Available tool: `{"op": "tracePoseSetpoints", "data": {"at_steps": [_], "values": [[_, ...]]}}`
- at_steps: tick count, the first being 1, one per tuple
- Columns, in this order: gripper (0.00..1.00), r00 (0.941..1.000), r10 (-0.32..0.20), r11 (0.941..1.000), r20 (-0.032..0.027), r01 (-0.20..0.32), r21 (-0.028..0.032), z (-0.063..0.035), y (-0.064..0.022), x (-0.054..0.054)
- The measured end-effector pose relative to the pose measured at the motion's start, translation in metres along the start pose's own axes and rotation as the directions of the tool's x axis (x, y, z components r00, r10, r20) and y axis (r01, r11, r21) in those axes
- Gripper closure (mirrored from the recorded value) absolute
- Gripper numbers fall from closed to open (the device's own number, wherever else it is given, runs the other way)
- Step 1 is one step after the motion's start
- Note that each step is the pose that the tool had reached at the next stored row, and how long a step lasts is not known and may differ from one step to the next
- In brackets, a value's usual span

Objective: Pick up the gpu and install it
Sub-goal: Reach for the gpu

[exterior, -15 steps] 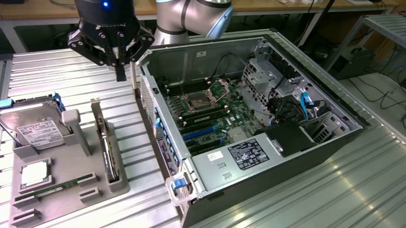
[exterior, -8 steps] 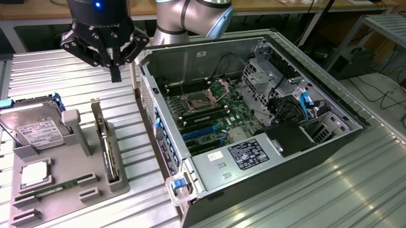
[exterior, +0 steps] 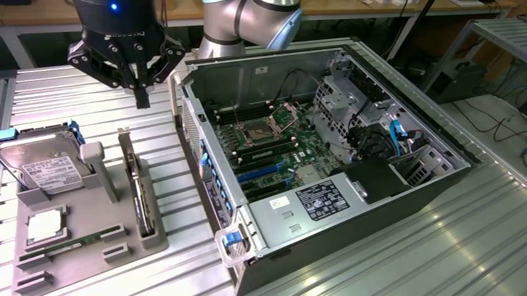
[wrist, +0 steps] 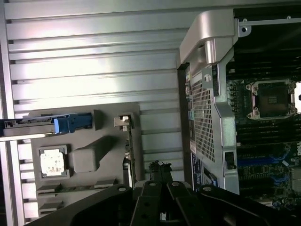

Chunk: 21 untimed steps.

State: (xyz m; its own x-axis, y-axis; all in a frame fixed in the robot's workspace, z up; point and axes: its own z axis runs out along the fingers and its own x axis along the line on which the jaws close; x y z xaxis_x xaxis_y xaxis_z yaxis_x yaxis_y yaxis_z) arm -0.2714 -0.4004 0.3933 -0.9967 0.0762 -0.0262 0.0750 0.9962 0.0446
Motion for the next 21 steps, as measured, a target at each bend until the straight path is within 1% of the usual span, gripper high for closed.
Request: {"op": "tracePoseSetpoints", "data": {"at_steps": [8, 11, 21], "values": [[0.89, 1.0000, 0.000, 1.0000, 0.0000, 0.000, 0.0000, -0.0003, -0.0010, 0.009], [0.89, 1.0000, 0.000, 1.0000, 0.0000, 0.000, -0.0001, -0.0005, -0.0017, 0.015], [0.89, 1.0000, 0.000, 1.0000, 0.0000, 0.000, 0.0000, -0.0009, -0.0031, 0.028]]}}
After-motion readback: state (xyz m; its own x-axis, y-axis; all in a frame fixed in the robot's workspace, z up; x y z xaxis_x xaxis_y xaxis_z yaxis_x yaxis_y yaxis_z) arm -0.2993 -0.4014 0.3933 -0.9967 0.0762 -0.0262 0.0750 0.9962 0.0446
